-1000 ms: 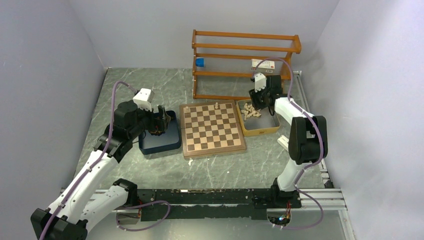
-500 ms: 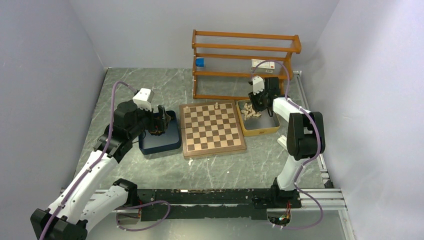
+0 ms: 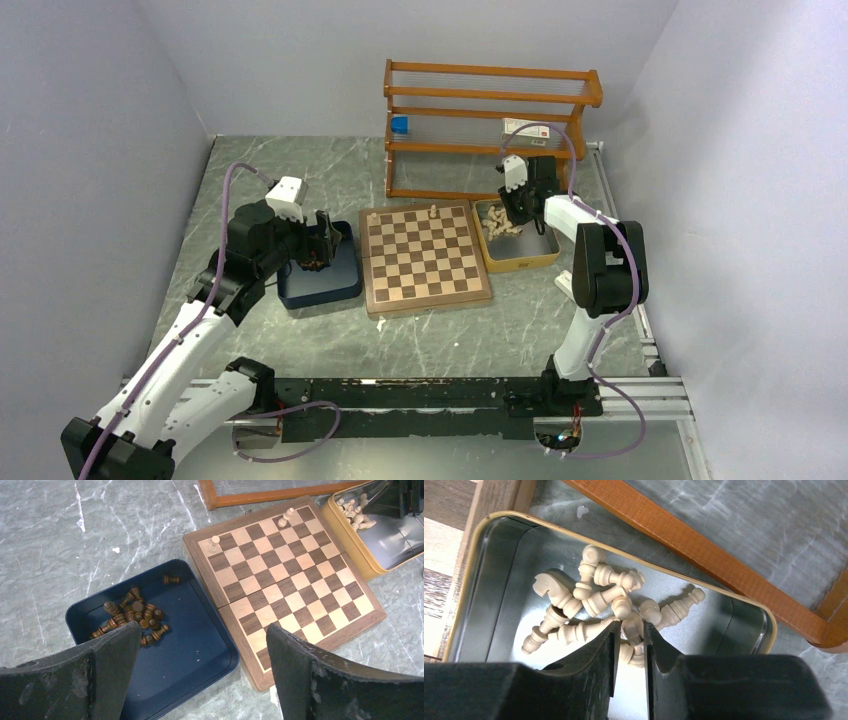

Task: Set up the chess pieces on the board
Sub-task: Pick up the chess piece from the storage box, then place the chess piece on the chessboard.

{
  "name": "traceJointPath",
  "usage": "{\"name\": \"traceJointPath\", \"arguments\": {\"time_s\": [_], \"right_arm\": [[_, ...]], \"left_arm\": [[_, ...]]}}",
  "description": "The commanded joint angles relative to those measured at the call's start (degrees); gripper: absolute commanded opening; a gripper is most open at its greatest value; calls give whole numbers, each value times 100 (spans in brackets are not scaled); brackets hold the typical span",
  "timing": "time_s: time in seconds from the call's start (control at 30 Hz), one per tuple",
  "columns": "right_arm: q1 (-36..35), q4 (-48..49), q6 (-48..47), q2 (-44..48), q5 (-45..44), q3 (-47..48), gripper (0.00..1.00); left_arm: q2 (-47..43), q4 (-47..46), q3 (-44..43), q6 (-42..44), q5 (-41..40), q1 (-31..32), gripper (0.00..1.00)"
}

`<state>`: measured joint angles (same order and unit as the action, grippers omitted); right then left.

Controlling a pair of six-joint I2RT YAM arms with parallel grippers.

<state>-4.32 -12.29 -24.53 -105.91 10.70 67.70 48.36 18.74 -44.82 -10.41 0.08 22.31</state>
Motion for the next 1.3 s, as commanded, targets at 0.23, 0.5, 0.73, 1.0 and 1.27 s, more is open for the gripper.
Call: {"name": "traceJointPath", "arguments": {"time_s": [0.23, 0.5, 0.73, 1.0, 1.27], "right_arm": [[12, -80, 188, 186, -74, 102, 12], [-71, -581, 706, 755, -340, 486, 9], [-241, -1114, 1123, 939, -443, 981, 9], [-879, -1515, 1715, 861, -1120, 1609, 8], [-1915, -1612, 2629, 489, -1433, 2366, 9]], "left_arm": [[-76, -152, -35, 72, 1, 46, 100], [-90, -135, -45, 72, 1, 40, 100], [-157, -112, -49, 82, 1, 46, 100], [-196, -84, -75, 85, -219, 41, 100], [-256, -43, -114, 105, -351, 37, 100]]}}
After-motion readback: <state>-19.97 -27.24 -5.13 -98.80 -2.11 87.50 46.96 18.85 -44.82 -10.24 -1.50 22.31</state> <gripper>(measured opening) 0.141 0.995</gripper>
